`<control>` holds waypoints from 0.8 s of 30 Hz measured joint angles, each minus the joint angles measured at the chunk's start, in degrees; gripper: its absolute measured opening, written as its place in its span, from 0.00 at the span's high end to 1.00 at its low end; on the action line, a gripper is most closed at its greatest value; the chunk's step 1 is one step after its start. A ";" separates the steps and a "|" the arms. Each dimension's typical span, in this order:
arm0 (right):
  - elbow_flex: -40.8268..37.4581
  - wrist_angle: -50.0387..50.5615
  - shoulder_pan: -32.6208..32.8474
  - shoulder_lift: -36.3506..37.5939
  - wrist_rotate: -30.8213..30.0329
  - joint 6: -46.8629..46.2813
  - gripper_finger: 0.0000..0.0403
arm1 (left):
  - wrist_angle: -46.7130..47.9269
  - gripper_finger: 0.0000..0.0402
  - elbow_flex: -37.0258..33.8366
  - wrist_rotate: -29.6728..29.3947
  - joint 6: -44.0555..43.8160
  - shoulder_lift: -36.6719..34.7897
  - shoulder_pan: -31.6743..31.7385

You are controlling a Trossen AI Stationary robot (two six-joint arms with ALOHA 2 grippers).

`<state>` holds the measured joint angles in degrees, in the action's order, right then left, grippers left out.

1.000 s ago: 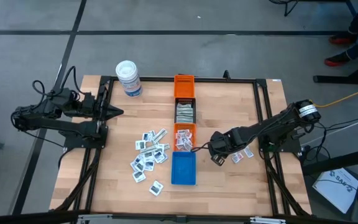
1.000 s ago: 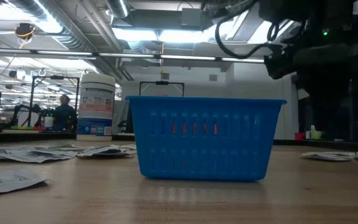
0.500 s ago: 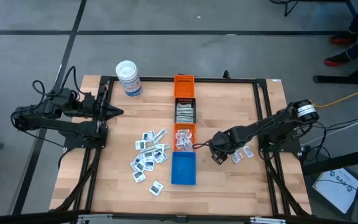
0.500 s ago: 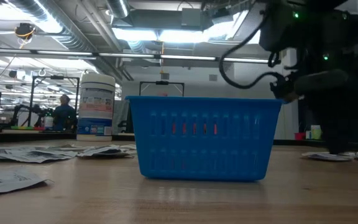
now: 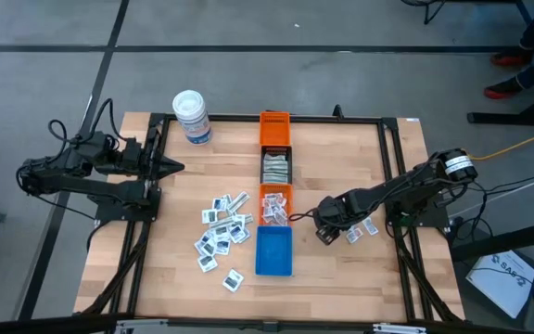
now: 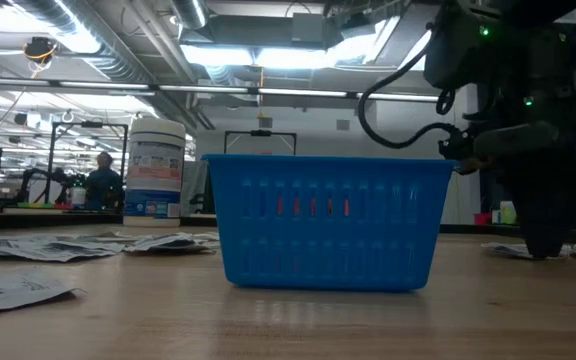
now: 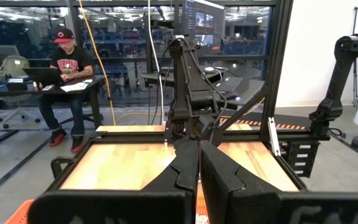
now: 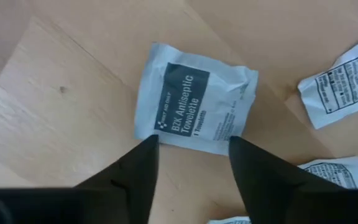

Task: Pick & Place First Aid Supplies
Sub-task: Put the gray towelette pack into the blue bin

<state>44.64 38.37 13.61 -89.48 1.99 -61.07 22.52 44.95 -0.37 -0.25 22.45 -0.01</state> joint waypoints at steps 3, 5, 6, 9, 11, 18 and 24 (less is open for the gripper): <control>0.00 -0.02 0.00 -0.04 -0.38 0.14 0.62 | 0.00 0.97 0.00 0.00 0.01 0.00 0.00; 0.00 0.11 0.00 -0.06 -0.53 0.18 0.67 | 0.00 0.97 0.00 0.00 0.01 -0.01 0.02; 0.00 0.23 0.00 -0.06 -0.56 0.20 0.69 | 0.00 0.97 0.00 -0.02 0.02 0.00 0.00; -0.03 0.58 0.00 -0.08 -0.63 0.20 0.75 | 0.00 0.97 0.00 -0.01 0.00 -0.02 0.00; -0.04 0.72 0.00 -0.10 -0.65 0.25 0.78 | 0.00 0.97 0.00 0.00 0.01 -0.02 0.00; -0.04 0.48 0.00 -0.10 -0.74 0.90 0.88 | 0.00 0.97 0.00 0.00 0.02 0.00 0.01; -0.04 0.40 0.00 -0.12 -0.74 1.31 0.98 | 0.00 0.98 0.00 0.00 0.00 -0.01 0.02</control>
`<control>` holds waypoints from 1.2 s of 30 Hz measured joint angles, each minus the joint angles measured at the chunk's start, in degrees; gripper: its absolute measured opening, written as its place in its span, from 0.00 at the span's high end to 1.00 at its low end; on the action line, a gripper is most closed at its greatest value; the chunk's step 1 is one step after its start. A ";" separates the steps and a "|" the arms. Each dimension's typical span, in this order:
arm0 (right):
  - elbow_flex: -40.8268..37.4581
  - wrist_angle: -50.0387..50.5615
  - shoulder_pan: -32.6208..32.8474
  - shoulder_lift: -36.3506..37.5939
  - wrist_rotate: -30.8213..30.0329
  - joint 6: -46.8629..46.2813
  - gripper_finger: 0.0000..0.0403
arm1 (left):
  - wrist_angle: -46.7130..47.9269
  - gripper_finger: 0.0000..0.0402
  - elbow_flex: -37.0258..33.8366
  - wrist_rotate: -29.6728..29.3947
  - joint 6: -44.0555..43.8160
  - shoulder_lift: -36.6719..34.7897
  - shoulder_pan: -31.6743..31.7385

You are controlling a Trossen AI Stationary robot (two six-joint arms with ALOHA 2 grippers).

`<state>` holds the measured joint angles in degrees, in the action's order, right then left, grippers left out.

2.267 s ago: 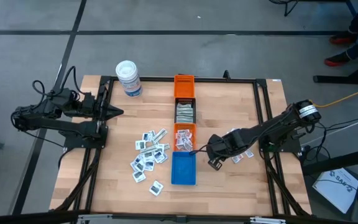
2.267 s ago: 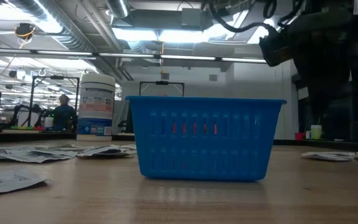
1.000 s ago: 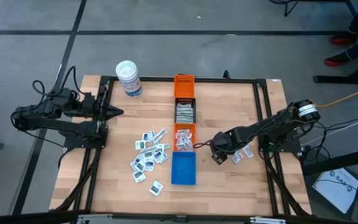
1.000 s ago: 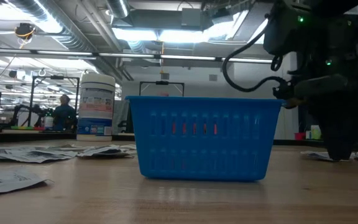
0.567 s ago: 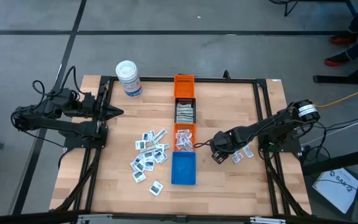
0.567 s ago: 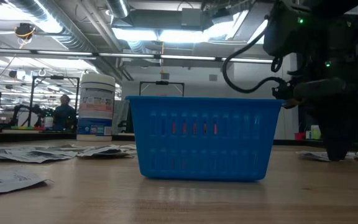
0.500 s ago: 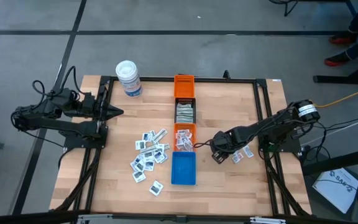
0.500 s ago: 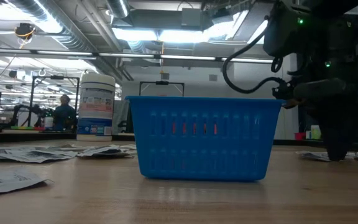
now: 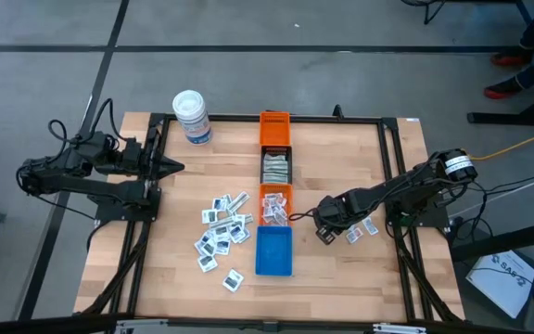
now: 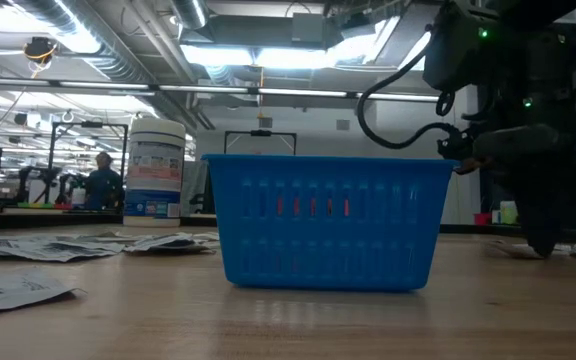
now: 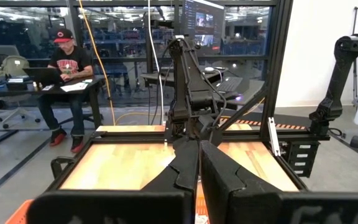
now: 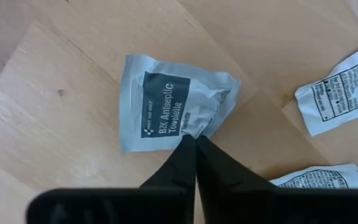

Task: Pick & Place First Aid Supplies
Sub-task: Put the gray towelette pack into the blue bin

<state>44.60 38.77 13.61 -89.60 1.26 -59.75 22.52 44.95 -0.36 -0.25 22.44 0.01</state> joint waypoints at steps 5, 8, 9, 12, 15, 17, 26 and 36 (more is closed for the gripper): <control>0.13 0.11 0.00 0.02 0.13 -0.03 0.97 | 0.00 0.98 0.00 0.00 0.02 0.00 -0.02; 1.13 0.87 0.00 0.02 0.24 0.01 0.98 | 0.00 0.98 0.00 0.00 0.01 0.00 -0.01; 1.54 0.96 0.00 0.02 0.22 0.13 0.99 | 0.00 0.98 0.00 0.00 0.01 0.01 0.00; 3.49 0.83 0.00 0.14 0.22 0.50 0.99 | 0.00 0.98 0.00 -0.02 0.02 0.02 0.00; 5.66 0.96 0.02 0.15 0.26 1.71 0.99 | 0.00 0.97 0.00 -0.01 0.01 0.00 0.00; 7.50 0.88 0.03 0.19 0.26 2.33 0.99 | 0.00 0.97 0.00 -0.01 0.02 0.00 0.00; 16.72 0.92 0.15 0.28 -0.20 6.85 0.99 | 0.00 0.97 0.00 0.00 0.01 0.00 -0.01; 24.51 0.91 0.13 0.37 -0.65 9.67 0.99 | 0.00 0.98 0.00 -0.02 0.01 0.00 0.00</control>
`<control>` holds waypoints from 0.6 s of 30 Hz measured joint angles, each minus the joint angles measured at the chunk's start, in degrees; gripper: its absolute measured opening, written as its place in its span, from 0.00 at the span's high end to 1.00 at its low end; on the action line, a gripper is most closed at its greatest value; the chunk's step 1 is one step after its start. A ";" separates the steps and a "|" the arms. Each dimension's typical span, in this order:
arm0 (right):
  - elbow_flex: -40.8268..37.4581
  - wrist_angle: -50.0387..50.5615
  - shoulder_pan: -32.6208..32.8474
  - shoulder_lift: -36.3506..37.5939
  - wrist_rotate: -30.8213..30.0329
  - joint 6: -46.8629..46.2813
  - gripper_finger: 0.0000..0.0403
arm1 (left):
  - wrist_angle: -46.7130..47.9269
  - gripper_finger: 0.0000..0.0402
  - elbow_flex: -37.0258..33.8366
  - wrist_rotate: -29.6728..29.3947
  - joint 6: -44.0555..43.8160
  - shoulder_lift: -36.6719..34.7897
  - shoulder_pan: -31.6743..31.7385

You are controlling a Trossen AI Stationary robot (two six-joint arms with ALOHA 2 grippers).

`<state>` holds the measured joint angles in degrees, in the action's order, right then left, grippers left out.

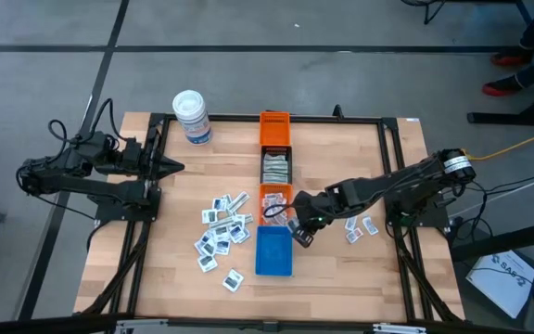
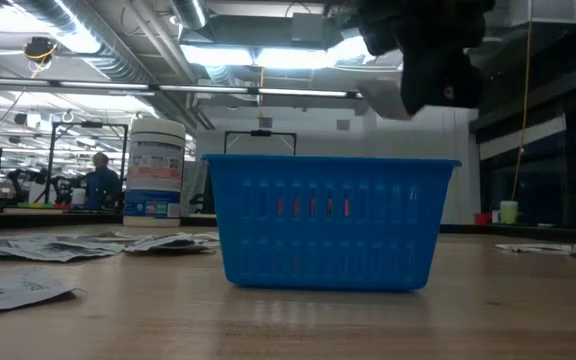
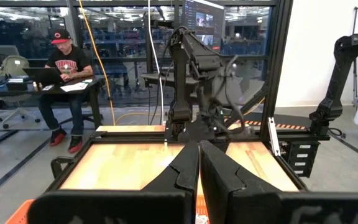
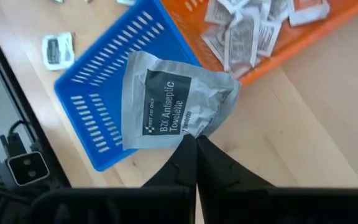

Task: Pick & Place First Aid Supplies
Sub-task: Put the gray towelette pack into the blue bin

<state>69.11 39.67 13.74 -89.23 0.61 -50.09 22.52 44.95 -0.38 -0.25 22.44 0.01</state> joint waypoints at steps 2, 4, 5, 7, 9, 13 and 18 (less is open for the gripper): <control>0.61 0.04 0.02 0.00 -0.76 0.04 0.99 | 0.00 0.98 0.00 0.01 -0.01 0.02 0.00; 1.36 0.05 0.14 -0.31 -1.05 0.15 0.99 | 0.00 0.98 0.00 0.02 0.02 0.02 -0.02; 1.76 0.01 0.30 -0.52 -1.08 0.49 0.99 | 0.00 0.98 0.00 0.00 0.00 -0.01 -0.02; 2.87 0.13 0.83 -1.66 -1.06 0.98 0.99 | 0.00 0.97 0.00 0.00 0.00 0.00 0.00; 4.23 0.01 1.33 -3.16 -1.04 1.60 1.00 | 0.00 0.97 0.00 0.01 0.00 0.02 0.00; 8.02 -0.02 2.33 -6.68 -1.04 4.18 0.99 | 0.00 0.97 0.00 0.00 -0.01 0.02 -0.01; 14.11 0.05 3.52 -12.29 -1.04 8.65 0.99 | 0.00 0.97 0.00 0.02 0.01 -0.01 -0.01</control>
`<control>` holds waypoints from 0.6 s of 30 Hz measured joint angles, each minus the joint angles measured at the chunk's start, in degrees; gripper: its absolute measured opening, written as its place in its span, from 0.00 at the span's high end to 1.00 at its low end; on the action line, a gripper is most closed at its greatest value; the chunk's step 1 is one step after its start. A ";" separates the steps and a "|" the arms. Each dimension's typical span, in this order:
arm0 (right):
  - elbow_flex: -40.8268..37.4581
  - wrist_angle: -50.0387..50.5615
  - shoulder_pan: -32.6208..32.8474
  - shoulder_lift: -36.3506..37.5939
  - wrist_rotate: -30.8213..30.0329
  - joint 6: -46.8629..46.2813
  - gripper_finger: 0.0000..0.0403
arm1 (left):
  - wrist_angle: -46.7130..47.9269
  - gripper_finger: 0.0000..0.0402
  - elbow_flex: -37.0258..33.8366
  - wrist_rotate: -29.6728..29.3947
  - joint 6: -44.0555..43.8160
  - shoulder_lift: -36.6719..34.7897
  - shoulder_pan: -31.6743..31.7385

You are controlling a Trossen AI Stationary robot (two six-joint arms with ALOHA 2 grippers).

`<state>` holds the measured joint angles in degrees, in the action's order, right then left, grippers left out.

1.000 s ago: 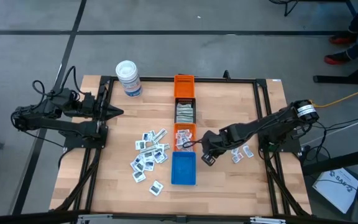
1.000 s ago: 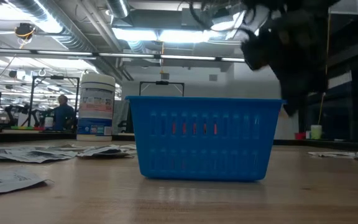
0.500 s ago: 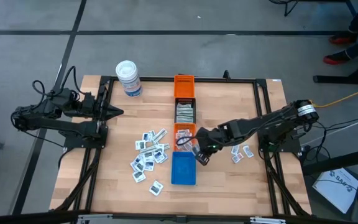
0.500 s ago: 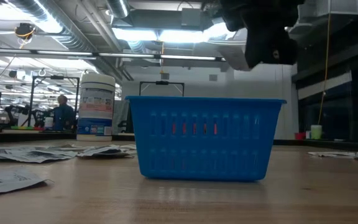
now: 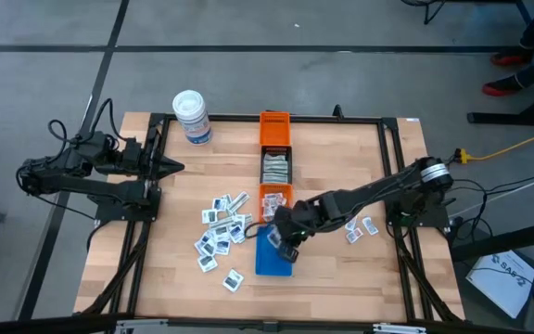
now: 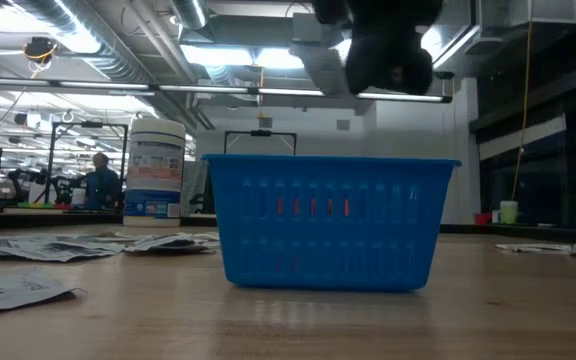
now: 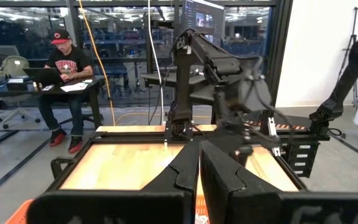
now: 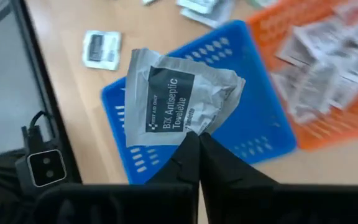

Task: Pick & Place First Aid Supplies
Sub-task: Put the gray towelette pack into the blue bin

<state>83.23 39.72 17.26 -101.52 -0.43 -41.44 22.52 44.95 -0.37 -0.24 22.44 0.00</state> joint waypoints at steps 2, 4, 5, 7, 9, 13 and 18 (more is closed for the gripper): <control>2.22 0.09 0.42 -2.21 0.01 1.58 0.99 | 0.00 0.97 0.00 0.00 -0.02 0.02 0.00; 3.85 0.79 0.85 -4.41 0.05 2.92 0.99 | 0.00 0.97 0.00 0.01 -0.02 0.00 -0.01; 4.44 0.88 1.10 -5.38 0.11 3.59 0.99 | 0.00 0.97 0.00 -0.01 0.00 0.02 0.01; 5.18 1.23 1.48 -7.06 0.52 4.70 0.99 | 0.00 0.97 0.00 0.01 -0.02 0.00 0.01; 5.75 1.32 1.88 -8.39 1.27 5.67 0.99 | 0.00 0.97 0.00 0.01 0.00 0.02 -0.01; 5.84 2.17 2.60 -10.75 2.15 7.88 0.99 | 0.00 0.98 0.00 0.00 0.00 0.02 0.00; 5.83 3.51 2.69 -13.05 2.10 10.82 0.99 | 0.00 0.98 0.00 -0.01 0.00 0.02 0.00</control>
<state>89.06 43.24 19.94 -114.57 1.67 -30.62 22.52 44.95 -0.37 -0.24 22.45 0.00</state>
